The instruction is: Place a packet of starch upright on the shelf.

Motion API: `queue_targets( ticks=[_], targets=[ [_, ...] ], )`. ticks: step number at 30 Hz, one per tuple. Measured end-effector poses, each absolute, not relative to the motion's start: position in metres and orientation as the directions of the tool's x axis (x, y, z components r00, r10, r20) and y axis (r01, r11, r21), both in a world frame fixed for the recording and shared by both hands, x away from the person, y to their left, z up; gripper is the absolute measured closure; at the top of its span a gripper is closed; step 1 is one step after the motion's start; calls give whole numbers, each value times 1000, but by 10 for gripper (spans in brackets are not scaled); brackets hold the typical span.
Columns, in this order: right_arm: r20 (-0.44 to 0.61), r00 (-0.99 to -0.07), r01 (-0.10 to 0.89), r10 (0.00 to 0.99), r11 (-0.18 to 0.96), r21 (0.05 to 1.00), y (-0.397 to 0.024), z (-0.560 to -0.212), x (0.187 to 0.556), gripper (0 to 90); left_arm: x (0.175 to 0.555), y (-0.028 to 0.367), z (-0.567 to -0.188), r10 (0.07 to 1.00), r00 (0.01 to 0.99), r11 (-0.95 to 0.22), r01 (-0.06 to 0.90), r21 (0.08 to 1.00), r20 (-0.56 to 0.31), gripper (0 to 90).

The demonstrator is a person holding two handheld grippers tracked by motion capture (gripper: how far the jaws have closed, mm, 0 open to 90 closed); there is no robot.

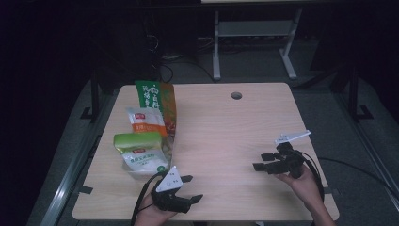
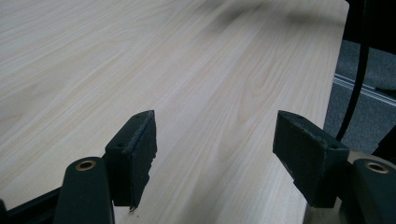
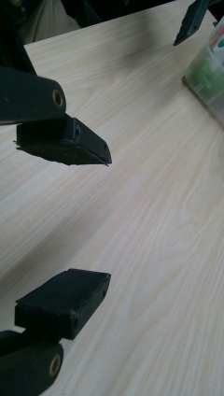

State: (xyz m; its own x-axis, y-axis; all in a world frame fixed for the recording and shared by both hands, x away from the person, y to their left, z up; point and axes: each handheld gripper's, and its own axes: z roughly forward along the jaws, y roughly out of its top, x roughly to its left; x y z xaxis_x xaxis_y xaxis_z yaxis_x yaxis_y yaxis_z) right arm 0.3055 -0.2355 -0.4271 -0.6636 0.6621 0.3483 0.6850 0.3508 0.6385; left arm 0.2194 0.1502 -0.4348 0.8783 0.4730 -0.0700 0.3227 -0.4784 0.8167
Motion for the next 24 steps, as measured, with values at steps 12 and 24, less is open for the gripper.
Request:
queue_targets(
  ticks=[12,24],
  targets=[
    [351,-664,682,661,342,646,-241,-436,288,337,219,150,-436,474,878,-478,324,816,-71,299],
    [327,-674,666,662,352,658,-240,-435,270,314,219,150,-436,478,875,-478,329,815,-73,294]
  ],
)
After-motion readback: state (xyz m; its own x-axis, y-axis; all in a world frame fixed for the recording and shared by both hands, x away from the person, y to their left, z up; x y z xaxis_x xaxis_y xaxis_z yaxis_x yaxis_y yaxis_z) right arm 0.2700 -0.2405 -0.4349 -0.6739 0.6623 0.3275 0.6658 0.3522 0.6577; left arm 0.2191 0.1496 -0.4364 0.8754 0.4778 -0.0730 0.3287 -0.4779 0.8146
